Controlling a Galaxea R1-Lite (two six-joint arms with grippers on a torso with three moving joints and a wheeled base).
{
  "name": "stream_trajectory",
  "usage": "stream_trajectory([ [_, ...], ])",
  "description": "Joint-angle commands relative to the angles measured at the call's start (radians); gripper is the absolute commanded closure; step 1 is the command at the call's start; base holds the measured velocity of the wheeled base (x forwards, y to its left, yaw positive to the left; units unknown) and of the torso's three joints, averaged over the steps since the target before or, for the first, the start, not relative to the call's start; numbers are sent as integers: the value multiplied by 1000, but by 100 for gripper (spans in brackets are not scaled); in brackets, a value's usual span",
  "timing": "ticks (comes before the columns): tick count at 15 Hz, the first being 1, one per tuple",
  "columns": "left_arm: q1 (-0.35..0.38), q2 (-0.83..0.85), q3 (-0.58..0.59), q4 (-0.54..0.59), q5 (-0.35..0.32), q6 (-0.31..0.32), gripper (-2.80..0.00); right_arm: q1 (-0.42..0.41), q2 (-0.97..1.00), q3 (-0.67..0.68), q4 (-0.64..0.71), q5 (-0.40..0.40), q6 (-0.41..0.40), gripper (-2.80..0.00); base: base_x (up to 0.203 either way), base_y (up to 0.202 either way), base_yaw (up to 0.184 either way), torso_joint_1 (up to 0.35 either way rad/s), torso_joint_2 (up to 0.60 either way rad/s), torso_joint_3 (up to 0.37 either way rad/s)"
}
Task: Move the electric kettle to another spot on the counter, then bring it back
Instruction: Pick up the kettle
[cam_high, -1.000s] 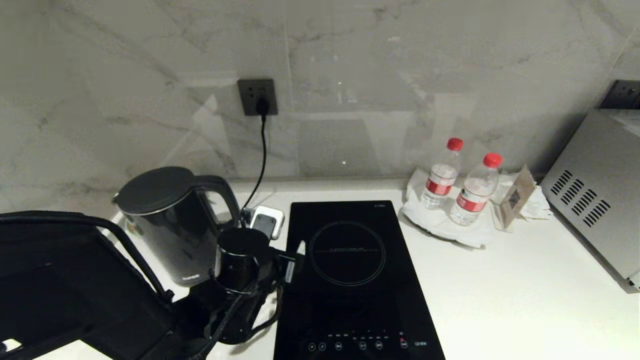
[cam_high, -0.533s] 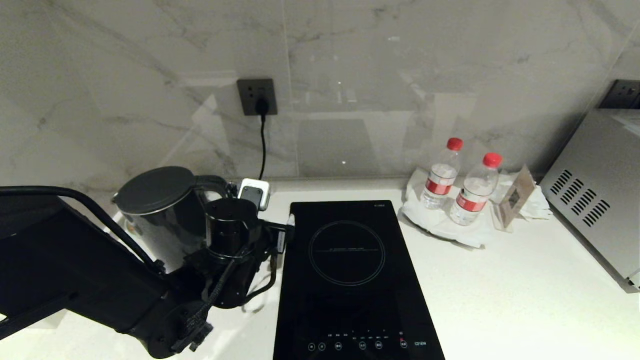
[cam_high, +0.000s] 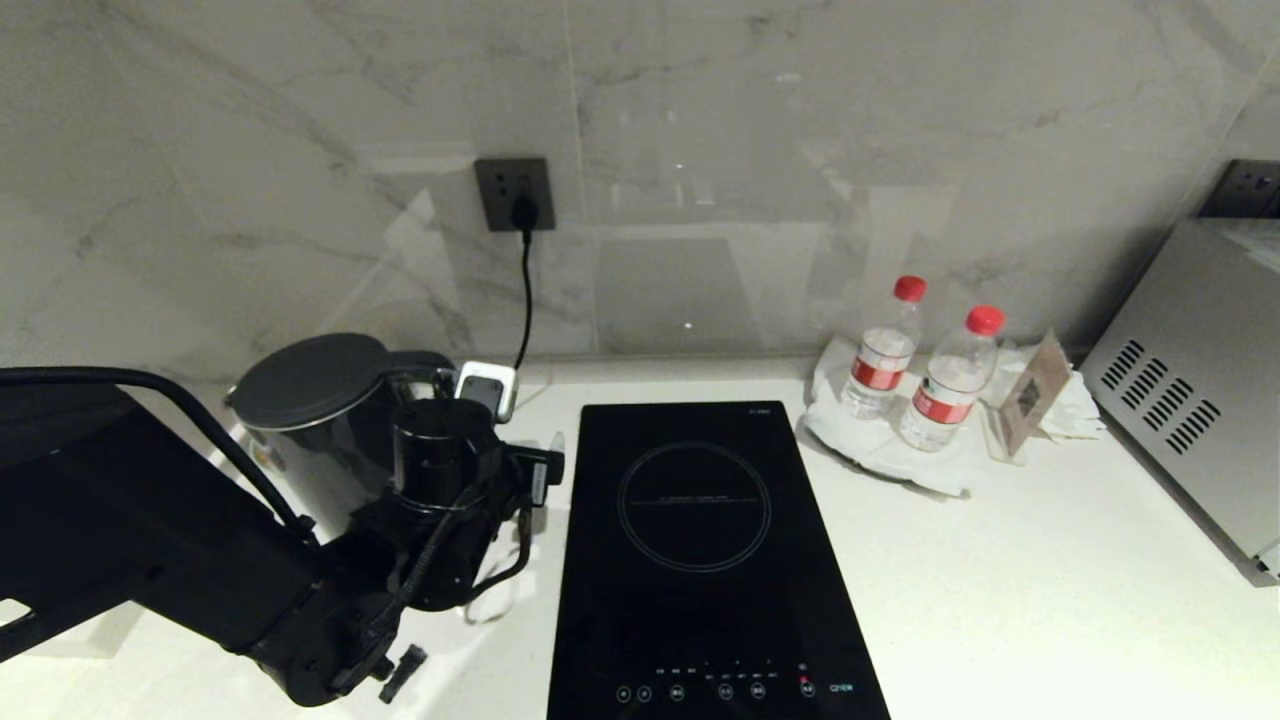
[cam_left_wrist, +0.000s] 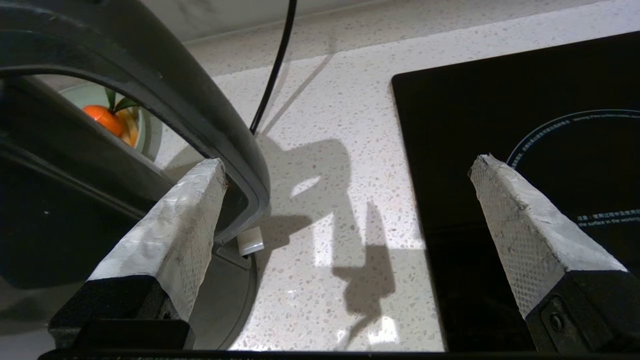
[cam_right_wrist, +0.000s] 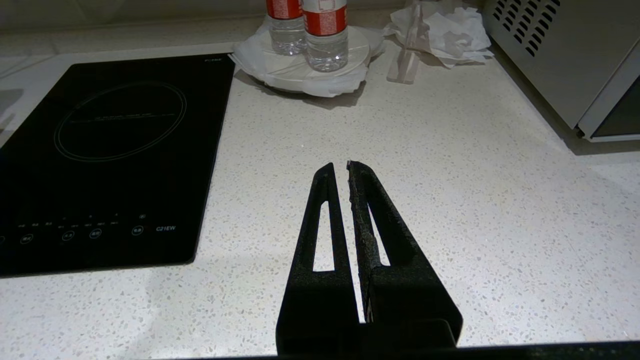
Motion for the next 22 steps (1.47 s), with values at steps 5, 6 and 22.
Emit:
stream_trajectory([
  [5,43,47,-64,-4,-13,5,-280,0,0,0,1,0,0,0,0,0,0,0,0,0],
  [6,61,59,-68,-5,-14,7,-280,0,0,0,1,0,0,0,0,0,0,0,0,0],
  [22,153,92,-147,-10,12,-30,-280,0,0,0,1,0,0,0,0,0,0,0,0,0],
])
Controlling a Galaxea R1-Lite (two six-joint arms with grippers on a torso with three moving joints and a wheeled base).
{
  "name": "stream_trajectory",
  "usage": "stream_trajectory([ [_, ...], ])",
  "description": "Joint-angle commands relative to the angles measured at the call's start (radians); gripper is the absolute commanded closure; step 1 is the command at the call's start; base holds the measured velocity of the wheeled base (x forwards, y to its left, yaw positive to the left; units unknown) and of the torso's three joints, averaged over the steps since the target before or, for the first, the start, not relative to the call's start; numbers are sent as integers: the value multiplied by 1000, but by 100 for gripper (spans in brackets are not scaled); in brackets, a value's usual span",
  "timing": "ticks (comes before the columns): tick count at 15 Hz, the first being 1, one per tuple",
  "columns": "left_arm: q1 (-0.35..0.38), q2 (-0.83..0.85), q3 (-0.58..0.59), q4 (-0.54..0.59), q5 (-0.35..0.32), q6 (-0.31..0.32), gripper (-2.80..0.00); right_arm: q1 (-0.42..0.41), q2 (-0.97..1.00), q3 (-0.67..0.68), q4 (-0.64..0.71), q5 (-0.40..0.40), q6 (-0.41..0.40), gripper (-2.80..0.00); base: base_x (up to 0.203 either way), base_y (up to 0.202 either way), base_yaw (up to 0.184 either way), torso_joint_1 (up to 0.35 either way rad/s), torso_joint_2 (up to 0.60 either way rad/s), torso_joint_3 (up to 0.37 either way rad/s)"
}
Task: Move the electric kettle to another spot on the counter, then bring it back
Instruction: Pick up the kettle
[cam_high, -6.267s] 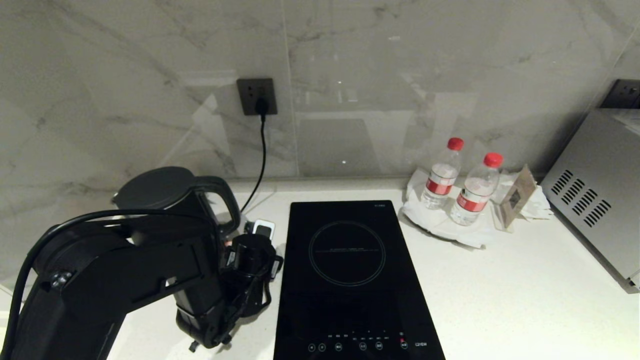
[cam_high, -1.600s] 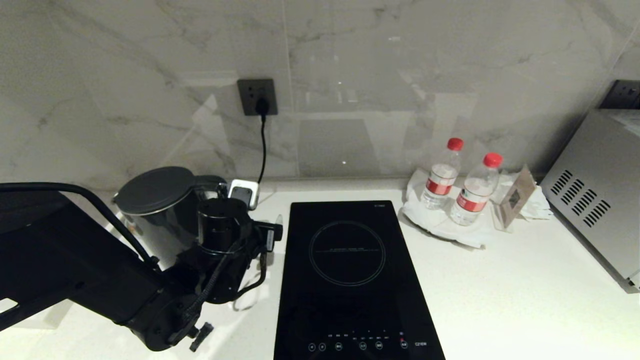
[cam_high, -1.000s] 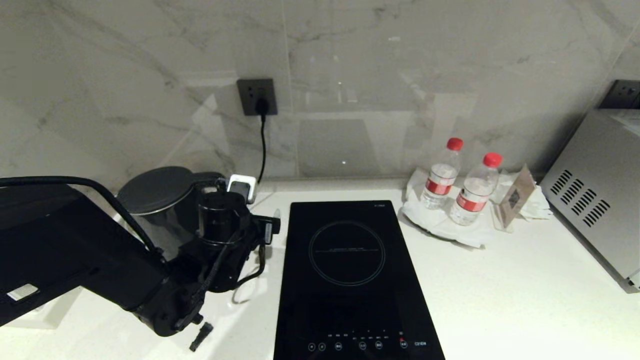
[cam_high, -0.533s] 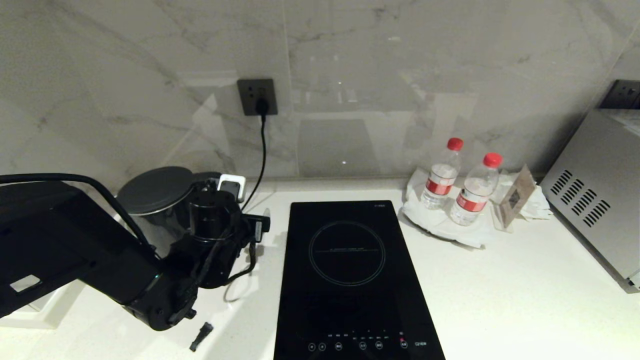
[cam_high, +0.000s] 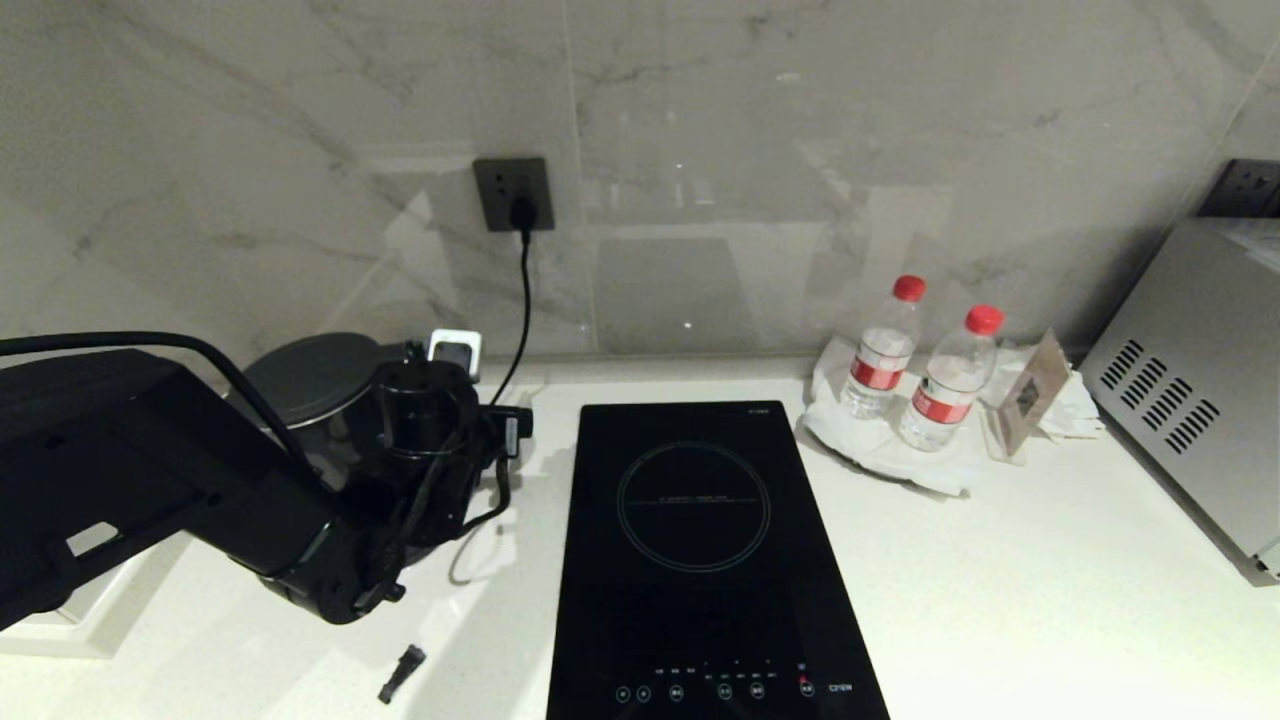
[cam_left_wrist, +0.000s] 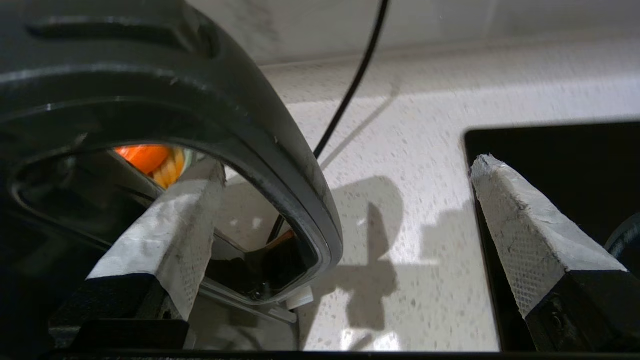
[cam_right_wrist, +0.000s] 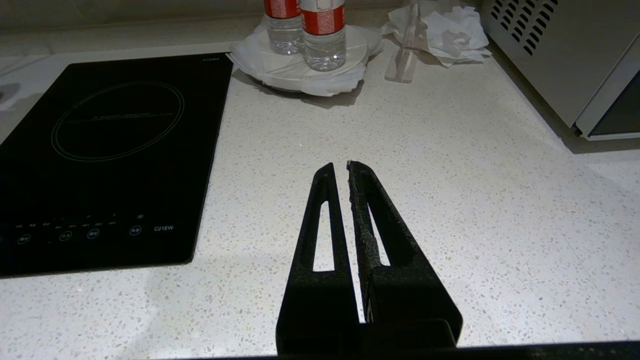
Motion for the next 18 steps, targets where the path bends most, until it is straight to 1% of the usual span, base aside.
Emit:
stream_trajectory([
  [1,4,5,-3,-4,19,-46,-280,0,0,0,-1,0,0,0,0,0,0,0,0,0],
  [4,4,13,-5,-4,80,-55,-280,0,0,0,-1,0,0,0,0,0,0,0,0,0],
  [18,-11,27,-21,-4,75,-52,-280,0,0,0,-1,0,0,0,0,0,0,0,0,0],
])
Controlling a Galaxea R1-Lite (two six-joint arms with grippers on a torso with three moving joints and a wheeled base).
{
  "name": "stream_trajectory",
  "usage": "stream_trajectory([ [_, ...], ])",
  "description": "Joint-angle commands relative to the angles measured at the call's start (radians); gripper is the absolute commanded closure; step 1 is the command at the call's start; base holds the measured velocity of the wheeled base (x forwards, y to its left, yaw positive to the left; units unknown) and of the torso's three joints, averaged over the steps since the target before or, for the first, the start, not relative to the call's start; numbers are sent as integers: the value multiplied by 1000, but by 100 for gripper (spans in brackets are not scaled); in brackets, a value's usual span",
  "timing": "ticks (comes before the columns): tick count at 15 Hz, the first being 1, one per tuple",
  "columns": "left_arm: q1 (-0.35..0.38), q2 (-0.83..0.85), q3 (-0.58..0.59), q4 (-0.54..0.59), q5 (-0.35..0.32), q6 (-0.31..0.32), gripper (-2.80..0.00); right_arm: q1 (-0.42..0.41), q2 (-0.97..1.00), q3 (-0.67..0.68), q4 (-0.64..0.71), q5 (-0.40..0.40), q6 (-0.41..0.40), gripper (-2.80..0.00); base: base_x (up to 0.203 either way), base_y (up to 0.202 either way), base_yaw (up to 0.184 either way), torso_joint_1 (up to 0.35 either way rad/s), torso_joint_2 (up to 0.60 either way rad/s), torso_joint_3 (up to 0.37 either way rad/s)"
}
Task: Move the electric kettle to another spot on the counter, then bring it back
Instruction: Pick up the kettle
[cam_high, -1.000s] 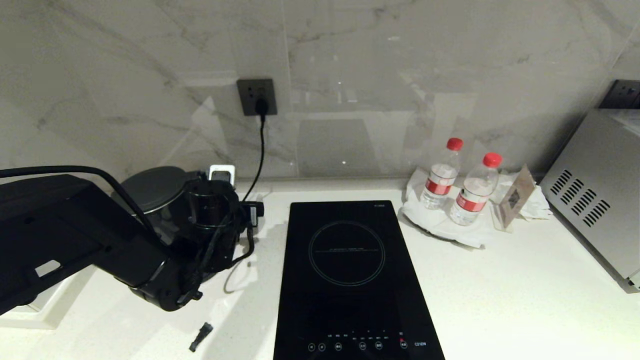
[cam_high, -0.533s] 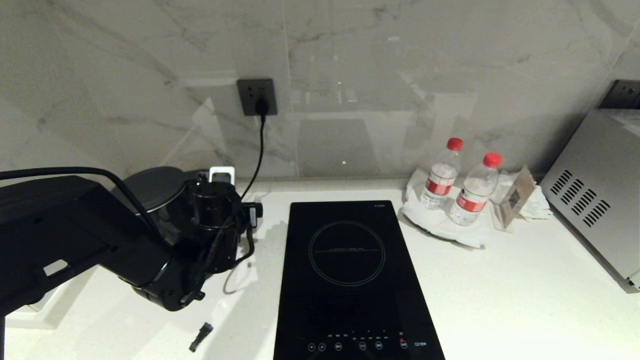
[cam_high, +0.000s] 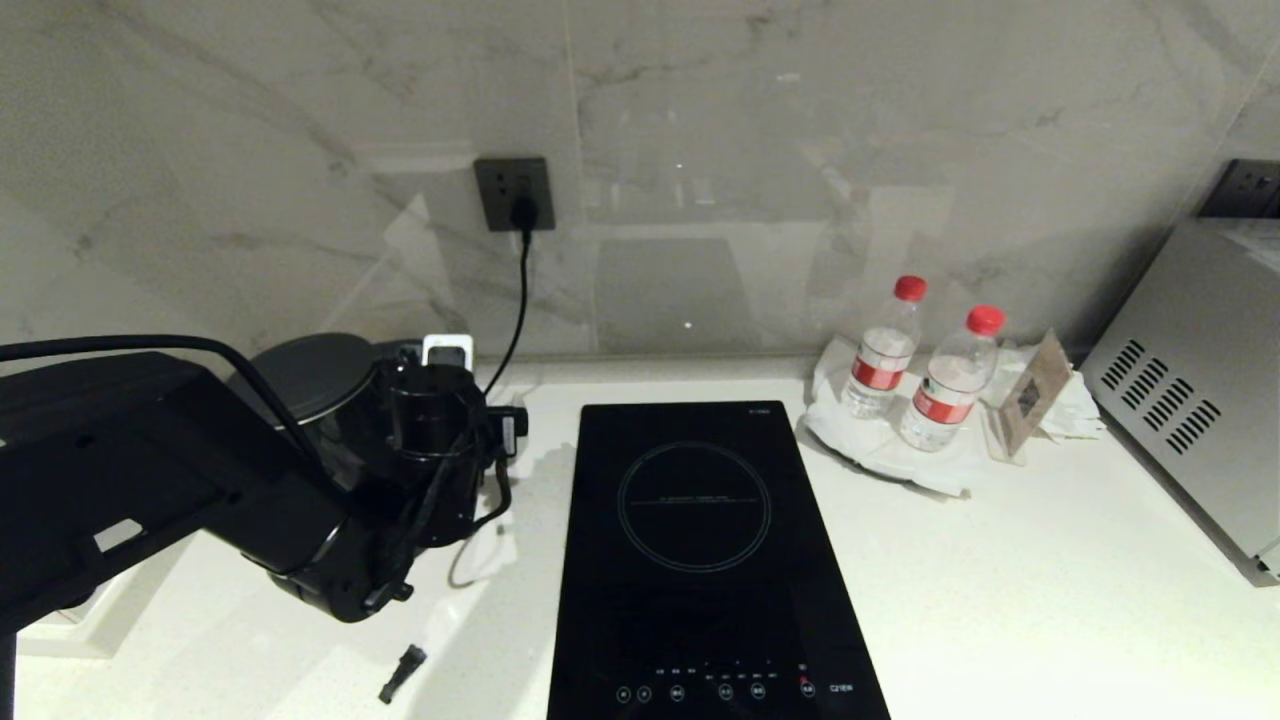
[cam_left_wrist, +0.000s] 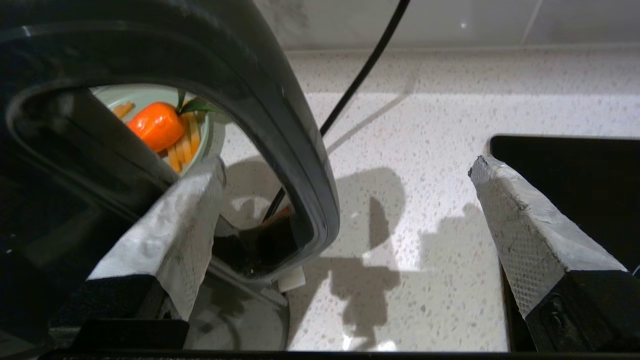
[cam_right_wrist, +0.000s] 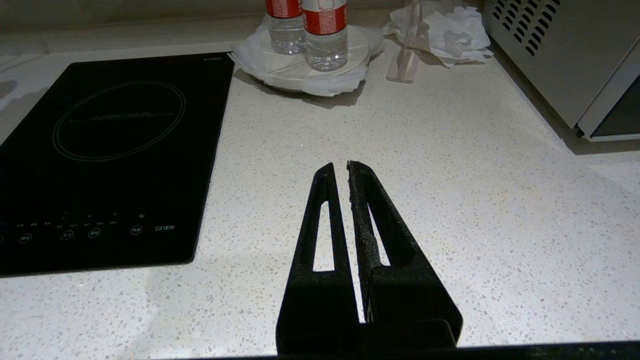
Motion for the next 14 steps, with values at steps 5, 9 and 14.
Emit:
stream_trajectory([
  [5,-6,4,-13,-6,-1,-1,0,0,0,0,-3,0,0,0,0,0,0,0,0,0],
  [9,-5,6,-16,-6,-1,0,0,0,0,0,0,0,0,0,0,0,0,0,0,0],
  [14,-5,9,-10,-7,0,-2,0,0,0,0,0,0,0,0,0,0,0,0,0,0],
])
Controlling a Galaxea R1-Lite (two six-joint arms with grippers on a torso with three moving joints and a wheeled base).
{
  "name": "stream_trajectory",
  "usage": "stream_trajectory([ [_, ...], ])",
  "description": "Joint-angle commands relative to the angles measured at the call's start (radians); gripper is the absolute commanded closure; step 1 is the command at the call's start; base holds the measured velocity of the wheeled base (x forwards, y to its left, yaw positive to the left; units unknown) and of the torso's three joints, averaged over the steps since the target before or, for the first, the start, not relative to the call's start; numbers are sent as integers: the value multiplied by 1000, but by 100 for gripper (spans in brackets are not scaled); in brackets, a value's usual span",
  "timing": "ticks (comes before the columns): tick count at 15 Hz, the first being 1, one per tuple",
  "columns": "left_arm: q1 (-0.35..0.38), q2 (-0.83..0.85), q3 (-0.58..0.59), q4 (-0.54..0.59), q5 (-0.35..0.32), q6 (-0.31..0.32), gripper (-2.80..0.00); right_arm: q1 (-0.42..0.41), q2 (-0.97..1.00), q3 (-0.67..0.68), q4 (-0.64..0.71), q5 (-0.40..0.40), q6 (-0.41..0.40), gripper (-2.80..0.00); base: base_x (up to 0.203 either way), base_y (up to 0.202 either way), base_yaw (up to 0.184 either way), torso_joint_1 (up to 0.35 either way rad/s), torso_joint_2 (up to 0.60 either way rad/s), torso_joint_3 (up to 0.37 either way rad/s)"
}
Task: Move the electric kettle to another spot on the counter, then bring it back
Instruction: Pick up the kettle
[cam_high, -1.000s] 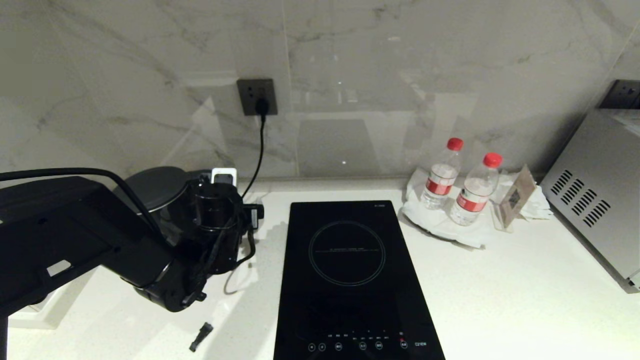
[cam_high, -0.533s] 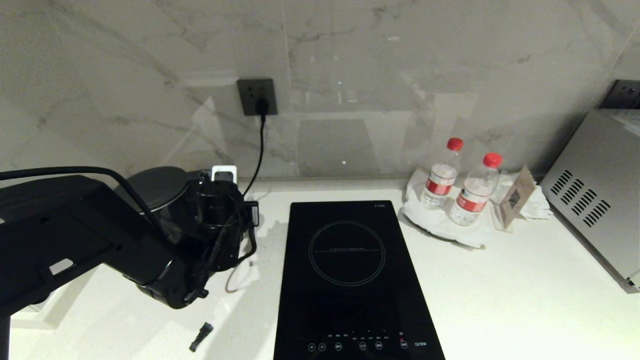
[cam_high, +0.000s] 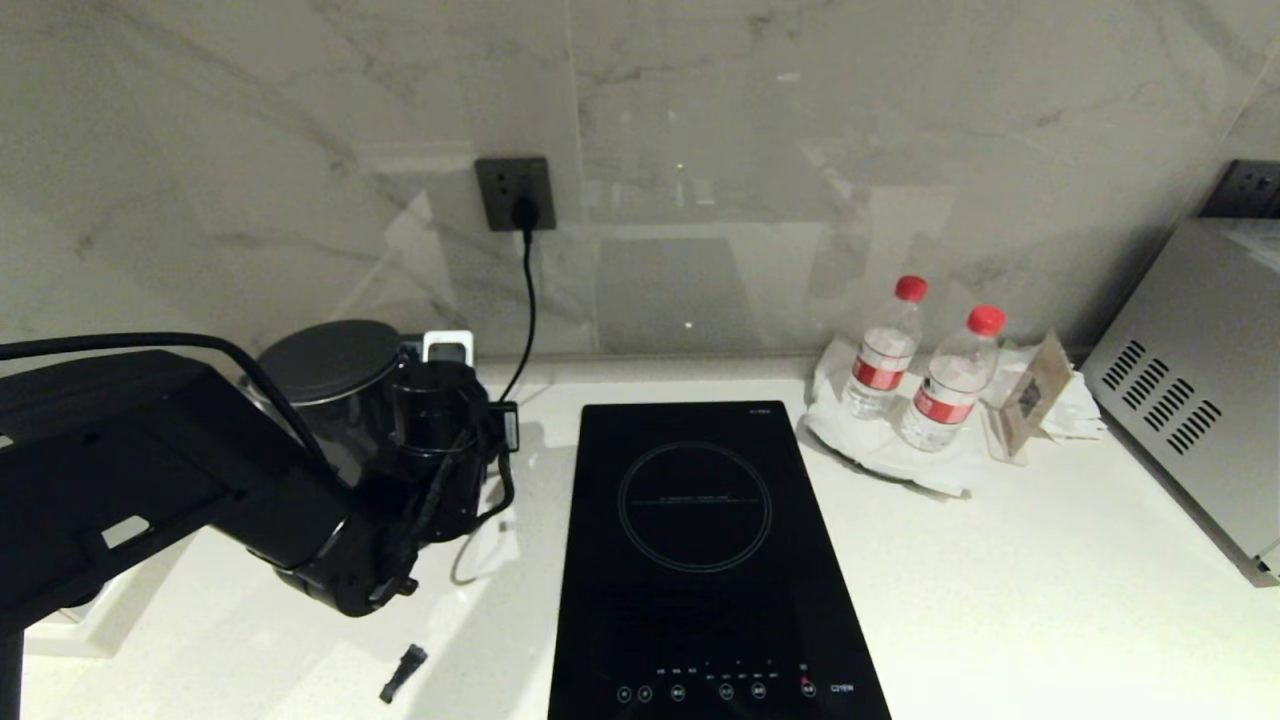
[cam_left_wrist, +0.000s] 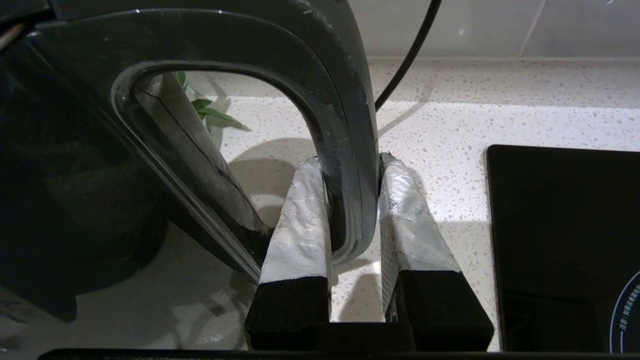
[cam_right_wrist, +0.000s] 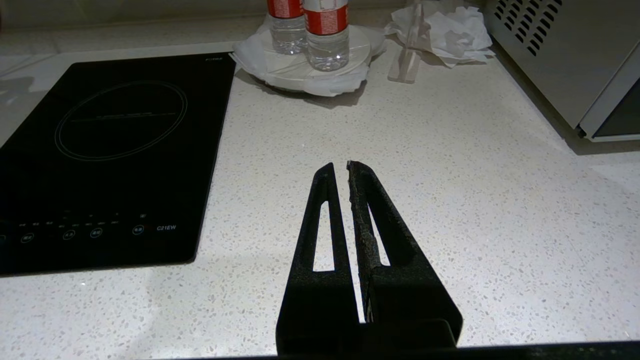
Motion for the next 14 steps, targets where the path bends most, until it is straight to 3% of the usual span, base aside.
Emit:
stream_trajectory([
  [1,0,-2,14,-6,3,0,0,0,0,0,0,0,0,0,0,0,0,0,0,0],
  [6,-14,-61,83,-6,-13,-6,0,0,0,0,0,0,0,0,0,0,0,0,0,0],
  [10,-27,-122,237,-4,-159,-11,0,0,0,0,0,0,0,0,0,0,0,0,0,0],
  [14,-21,-128,225,-4,-179,-9,0,0,0,0,0,0,0,0,0,0,0,0,0,0],
])
